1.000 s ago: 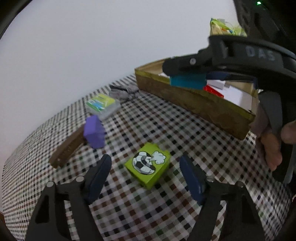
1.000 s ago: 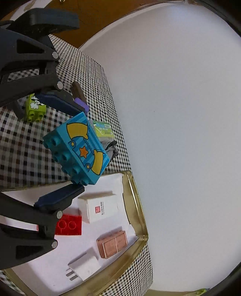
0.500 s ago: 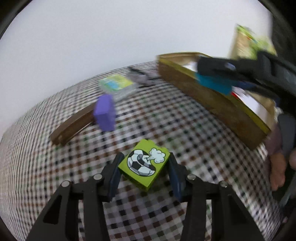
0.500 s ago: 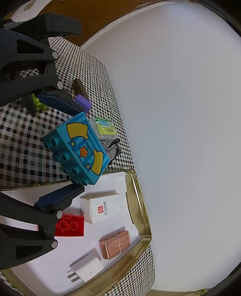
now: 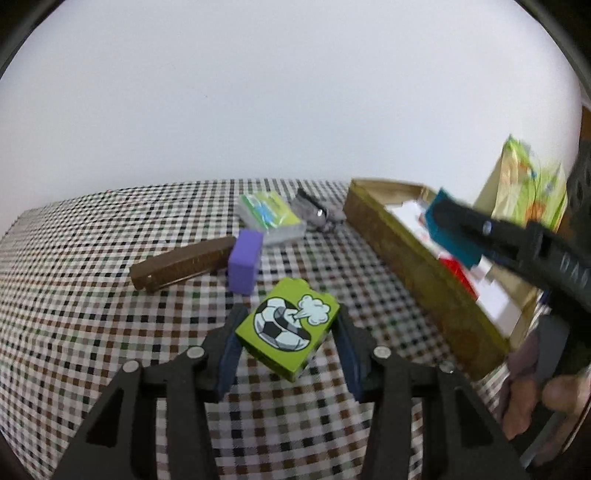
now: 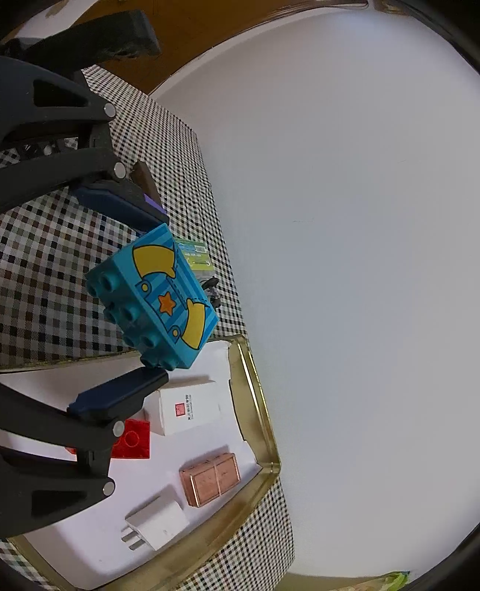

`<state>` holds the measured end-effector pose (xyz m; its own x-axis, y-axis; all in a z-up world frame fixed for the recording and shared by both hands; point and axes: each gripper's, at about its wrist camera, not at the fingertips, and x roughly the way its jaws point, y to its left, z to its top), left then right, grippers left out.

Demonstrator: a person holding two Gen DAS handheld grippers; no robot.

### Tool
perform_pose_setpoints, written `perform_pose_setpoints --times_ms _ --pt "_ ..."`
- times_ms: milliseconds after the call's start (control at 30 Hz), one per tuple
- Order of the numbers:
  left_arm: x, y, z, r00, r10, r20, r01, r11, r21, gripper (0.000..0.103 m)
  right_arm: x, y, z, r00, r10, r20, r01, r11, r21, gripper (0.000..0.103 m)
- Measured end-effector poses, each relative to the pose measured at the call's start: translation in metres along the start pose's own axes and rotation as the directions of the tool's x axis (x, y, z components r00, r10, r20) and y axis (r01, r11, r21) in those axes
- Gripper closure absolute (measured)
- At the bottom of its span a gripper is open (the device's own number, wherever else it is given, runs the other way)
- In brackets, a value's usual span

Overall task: Organize rigid objects
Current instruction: 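Grasp the green cow-print block with the left gripper while the right carries the blue brick, then lower the blue brick and green block into the tin and open both grippers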

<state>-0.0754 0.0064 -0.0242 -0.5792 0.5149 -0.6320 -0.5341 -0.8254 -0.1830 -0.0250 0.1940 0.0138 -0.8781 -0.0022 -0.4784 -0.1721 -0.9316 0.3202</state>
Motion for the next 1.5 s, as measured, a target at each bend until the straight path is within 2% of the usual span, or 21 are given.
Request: perform_pose_setpoints --times_ms 167,733,1133,1500 --pt "-0.011 -0.010 0.000 0.999 0.016 0.040 -0.016 1.000 -0.009 0.057 -0.010 -0.005 0.002 1.000 0.006 0.027 -0.005 1.000 -0.025 0.026" --pt "0.002 -0.064 0.014 0.999 0.029 0.030 -0.030 0.999 0.019 0.057 -0.032 -0.058 0.015 0.999 -0.033 0.042 0.032 0.999 0.020 0.026" --pt "0.004 -0.102 0.035 0.998 -0.006 0.069 0.001 0.998 0.059 0.057 -0.053 -0.105 0.028 0.990 -0.107 0.089 0.097 0.989 0.107 0.026" --pt "0.022 -0.144 0.046 0.998 -0.048 0.047 0.044 0.995 0.091 0.057 -0.061 -0.129 0.035 0.981 -0.166 0.103 0.150 0.977 0.152 0.026"
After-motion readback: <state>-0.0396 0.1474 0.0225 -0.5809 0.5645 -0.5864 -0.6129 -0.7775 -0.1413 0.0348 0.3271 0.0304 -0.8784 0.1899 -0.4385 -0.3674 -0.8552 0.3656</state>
